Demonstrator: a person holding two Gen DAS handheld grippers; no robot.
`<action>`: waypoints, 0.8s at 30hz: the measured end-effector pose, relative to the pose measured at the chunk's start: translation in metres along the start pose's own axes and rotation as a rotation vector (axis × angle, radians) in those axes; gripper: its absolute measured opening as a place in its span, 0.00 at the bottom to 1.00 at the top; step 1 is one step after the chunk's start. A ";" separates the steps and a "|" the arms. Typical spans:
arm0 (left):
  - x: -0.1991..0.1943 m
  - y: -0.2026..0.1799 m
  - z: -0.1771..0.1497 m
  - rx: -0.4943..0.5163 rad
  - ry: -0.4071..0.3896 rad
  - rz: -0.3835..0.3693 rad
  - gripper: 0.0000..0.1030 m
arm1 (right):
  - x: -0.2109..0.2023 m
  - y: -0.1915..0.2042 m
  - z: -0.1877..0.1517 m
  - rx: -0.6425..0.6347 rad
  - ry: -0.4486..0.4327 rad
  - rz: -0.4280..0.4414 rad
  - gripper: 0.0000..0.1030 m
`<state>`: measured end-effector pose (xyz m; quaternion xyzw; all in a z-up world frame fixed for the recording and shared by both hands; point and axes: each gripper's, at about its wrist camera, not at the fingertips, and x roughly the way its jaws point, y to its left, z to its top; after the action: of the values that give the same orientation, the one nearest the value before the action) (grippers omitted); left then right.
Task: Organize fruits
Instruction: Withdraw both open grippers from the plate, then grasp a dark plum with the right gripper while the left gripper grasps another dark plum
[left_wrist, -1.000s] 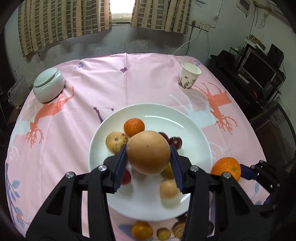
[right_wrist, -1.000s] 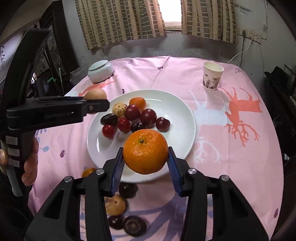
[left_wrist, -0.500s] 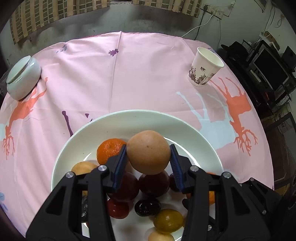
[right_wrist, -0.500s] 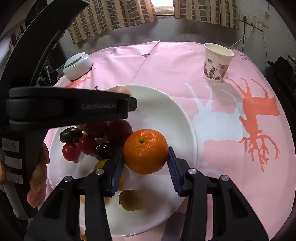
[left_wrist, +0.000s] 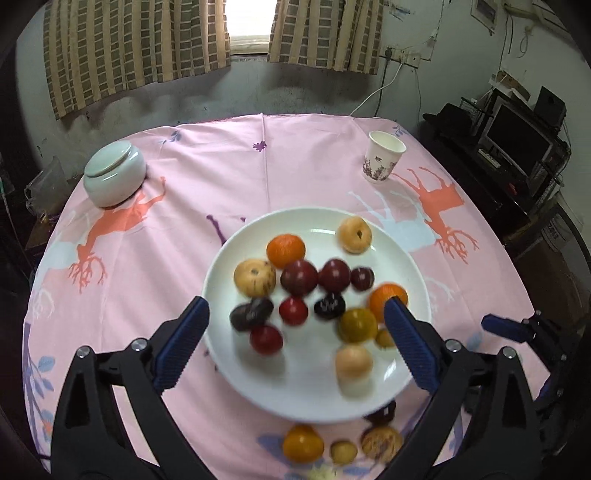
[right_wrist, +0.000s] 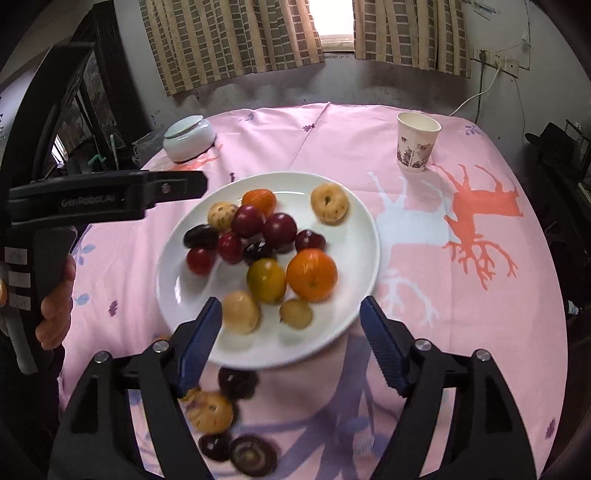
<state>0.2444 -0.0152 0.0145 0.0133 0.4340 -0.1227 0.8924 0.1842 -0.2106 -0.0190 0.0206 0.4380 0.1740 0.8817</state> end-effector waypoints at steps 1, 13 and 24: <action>-0.015 0.003 -0.017 -0.008 -0.009 0.009 0.94 | -0.016 0.004 -0.014 0.002 -0.010 0.008 0.89; -0.070 0.010 -0.188 -0.065 -0.037 0.096 0.98 | -0.047 0.027 -0.132 0.102 -0.042 -0.083 0.99; -0.081 -0.001 -0.217 -0.015 -0.033 0.074 0.98 | -0.012 0.036 -0.137 -0.010 -0.009 -0.163 0.64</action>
<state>0.0289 0.0291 -0.0579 0.0205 0.4196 -0.0867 0.9033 0.0599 -0.1966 -0.0875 -0.0185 0.4333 0.1038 0.8950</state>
